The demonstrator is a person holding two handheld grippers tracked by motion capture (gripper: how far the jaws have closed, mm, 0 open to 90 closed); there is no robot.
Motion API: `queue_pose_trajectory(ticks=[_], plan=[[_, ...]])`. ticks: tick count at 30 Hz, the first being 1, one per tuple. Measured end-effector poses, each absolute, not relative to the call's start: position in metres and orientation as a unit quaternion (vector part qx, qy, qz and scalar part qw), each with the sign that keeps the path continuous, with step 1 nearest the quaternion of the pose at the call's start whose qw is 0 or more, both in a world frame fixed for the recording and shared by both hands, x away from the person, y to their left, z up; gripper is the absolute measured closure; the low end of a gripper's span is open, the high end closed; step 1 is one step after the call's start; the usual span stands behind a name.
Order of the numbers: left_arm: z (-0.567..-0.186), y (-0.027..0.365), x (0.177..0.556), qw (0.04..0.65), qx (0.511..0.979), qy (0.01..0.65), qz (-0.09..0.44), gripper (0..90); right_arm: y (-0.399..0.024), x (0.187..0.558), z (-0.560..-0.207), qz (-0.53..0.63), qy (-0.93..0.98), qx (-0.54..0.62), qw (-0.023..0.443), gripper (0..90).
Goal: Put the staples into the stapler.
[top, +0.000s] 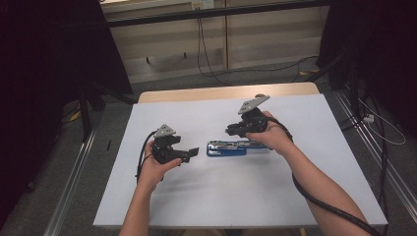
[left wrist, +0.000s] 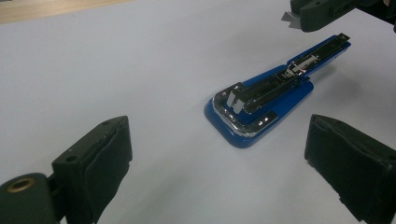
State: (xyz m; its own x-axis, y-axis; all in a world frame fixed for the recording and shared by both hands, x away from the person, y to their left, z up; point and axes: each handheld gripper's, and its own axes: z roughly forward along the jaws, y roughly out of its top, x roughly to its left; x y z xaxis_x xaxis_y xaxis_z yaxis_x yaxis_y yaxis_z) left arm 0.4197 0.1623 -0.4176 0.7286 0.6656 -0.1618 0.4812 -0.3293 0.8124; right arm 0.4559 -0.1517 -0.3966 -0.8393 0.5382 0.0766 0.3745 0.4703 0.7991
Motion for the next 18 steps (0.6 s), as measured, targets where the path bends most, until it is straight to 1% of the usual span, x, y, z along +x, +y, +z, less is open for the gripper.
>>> queue_pose_trajectory(ticks=[18], plan=[[-0.419, 0.167, 0.419, 0.458, 0.806, 0.362, 0.1, 7.6, -0.14, 0.457, -0.396, 0.44, 0.866, 0.227, 0.074, 79.9]])
